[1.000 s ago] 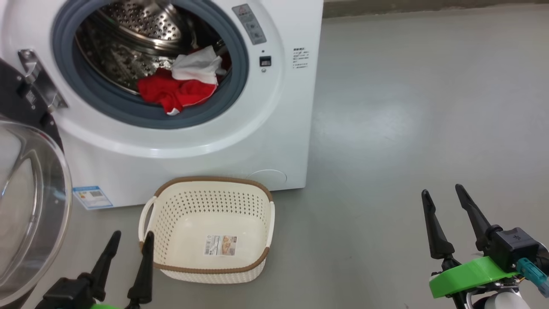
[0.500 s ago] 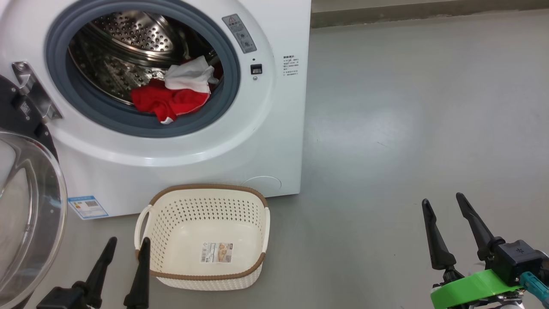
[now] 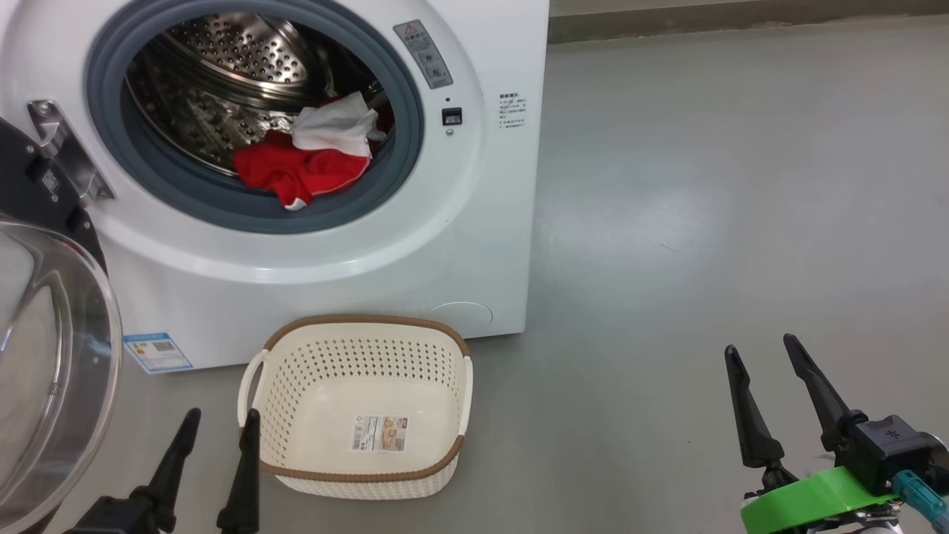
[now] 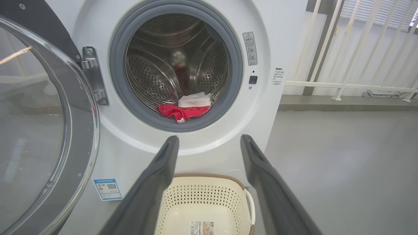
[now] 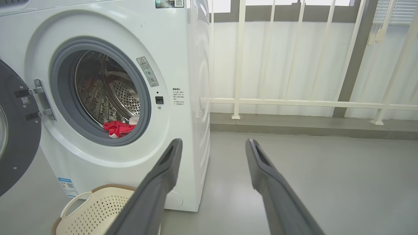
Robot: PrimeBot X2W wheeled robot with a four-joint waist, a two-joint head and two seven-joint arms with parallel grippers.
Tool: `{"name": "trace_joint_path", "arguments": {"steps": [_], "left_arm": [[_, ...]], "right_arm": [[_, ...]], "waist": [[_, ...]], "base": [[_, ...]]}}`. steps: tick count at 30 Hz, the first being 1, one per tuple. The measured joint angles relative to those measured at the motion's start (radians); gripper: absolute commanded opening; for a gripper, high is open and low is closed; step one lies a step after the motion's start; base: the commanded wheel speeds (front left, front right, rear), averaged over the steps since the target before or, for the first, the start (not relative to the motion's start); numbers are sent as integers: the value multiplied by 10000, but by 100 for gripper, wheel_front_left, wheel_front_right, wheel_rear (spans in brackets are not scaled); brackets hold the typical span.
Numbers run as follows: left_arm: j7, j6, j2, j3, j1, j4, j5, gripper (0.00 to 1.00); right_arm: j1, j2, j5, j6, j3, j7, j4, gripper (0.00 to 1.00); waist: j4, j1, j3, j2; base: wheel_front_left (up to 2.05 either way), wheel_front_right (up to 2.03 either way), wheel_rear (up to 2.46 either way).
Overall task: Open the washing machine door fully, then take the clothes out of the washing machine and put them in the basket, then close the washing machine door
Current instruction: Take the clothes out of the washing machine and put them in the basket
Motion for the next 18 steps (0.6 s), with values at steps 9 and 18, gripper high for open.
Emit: {"name": "trace_joint_path", "arguments": {"steps": [9,18], "left_arm": [[-2,-6,-42,8,-1,-148,-10,100],[-2,-19,-58,-2,-6,-144,-90,100]], "right_arm": [[-2,4,2,0,247,0,127,100],[-12,4,2,0,255,0,203,100]], "waist": [[63,0,22,0],[129,-1,71,0]], "base": [[150,-150,0],[167,-167,0]]}}
